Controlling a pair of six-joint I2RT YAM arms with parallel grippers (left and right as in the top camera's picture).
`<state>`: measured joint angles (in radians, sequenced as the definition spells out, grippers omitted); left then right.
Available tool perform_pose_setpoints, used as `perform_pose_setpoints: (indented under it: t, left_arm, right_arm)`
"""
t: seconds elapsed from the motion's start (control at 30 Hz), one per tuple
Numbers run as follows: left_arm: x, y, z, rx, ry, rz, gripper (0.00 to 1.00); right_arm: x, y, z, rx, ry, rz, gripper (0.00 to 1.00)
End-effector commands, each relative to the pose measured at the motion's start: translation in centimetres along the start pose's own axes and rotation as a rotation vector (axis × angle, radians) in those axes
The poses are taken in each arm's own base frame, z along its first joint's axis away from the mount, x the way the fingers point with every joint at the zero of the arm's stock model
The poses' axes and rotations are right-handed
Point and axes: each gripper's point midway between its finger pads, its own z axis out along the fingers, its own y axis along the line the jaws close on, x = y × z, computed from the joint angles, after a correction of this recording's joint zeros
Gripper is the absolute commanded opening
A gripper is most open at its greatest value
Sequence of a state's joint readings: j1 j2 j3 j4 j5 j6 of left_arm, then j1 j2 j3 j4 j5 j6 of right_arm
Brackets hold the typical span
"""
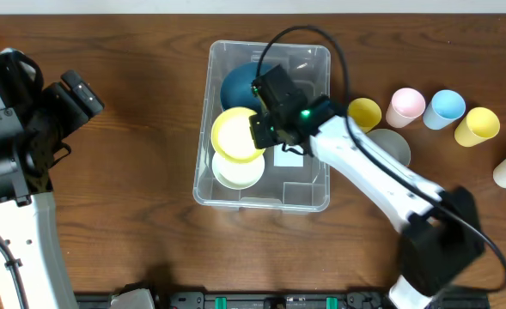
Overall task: Pack container
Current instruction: 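Carry the yellow bowl and stack it on the white bowl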
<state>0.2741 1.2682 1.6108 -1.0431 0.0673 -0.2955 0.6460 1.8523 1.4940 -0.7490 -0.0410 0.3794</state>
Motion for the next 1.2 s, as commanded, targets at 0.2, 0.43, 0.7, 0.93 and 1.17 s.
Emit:
perform_pose_setpoints:
  t: [0.2,0.43,0.7,0.93,1.17]
  left_arm:
    - [-0.4,0.2,-0.1,-0.01,-0.009,-0.006,0.98]
    - [-0.4,0.2,-0.1,-0.01,-0.009,-0.006,0.98]
    - [-0.4,0.2,-0.1,-0.01,-0.009,-0.006,0.98]
    - [-0.4,0.2,-0.1,-0.01,-0.009,-0.006,0.98]
    - [-0.4,0.2,-0.1,-0.01,-0.009,-0.006,0.98]
  right_arm:
    - [1.5,3.1,2.3,-0.159,0.108,-0.104,0.01]
    - [2.0,4.0,1.6,-0.184,0.122,-0.099,0.19]
    - [1.8,2.6,-0.2,-0.111,0.105,-0.091,0.53]
    - [-0.8,-2.7,-5.9,0.084,-0.043,0.046,0.61]
    - [-2.4,-13.3,-15.1,0.19,-0.212,0.36,0.66]
